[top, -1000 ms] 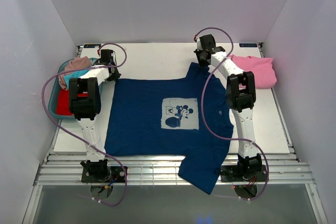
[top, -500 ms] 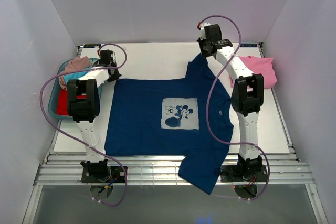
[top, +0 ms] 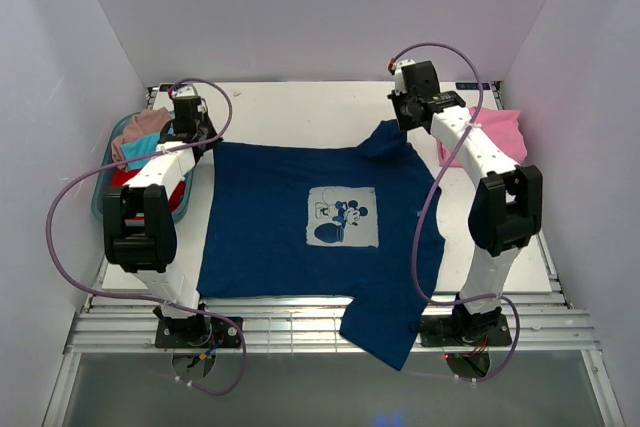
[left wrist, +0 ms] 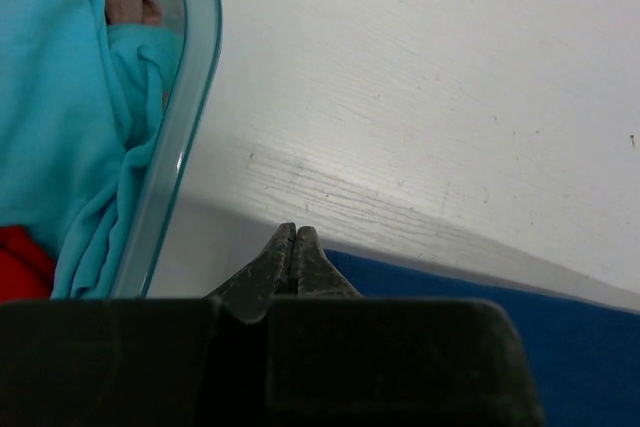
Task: Fold and stack the t-shirts
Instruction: Fold the tshirt
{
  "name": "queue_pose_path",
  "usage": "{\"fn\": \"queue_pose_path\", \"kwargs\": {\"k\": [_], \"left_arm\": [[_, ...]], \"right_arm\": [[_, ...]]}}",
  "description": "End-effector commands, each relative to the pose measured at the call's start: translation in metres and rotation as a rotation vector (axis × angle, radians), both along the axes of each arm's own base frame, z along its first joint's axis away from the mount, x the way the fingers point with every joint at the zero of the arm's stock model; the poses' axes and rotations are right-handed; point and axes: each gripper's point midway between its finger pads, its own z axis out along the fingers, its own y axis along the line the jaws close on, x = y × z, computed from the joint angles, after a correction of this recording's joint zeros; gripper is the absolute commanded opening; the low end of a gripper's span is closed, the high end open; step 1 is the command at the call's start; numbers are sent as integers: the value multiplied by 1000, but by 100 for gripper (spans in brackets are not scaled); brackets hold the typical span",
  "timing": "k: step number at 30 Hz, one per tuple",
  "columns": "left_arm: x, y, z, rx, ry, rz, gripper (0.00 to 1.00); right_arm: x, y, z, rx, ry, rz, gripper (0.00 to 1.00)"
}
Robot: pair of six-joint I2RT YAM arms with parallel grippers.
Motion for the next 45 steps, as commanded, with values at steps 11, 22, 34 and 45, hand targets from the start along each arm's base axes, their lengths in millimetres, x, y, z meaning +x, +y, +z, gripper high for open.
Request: {"fn": "queue_pose_path", "kwargs": {"k": [11,22,34,45], "left_arm": [[-52,3,-30,12,91,0,0],[-88,23,-26,66,102,110,0],[-105,22,-39,63,173,108,0],[-123,21,-42,62,193,105,0]], "right_arm": [[-96,-23,37,-30,-9,-43,11],[-159,-27,15,-23,115,-60,11],[-208,-38,7,-52,218,-119,10],[-230,-49,6,-67,273,-159,10]]}}
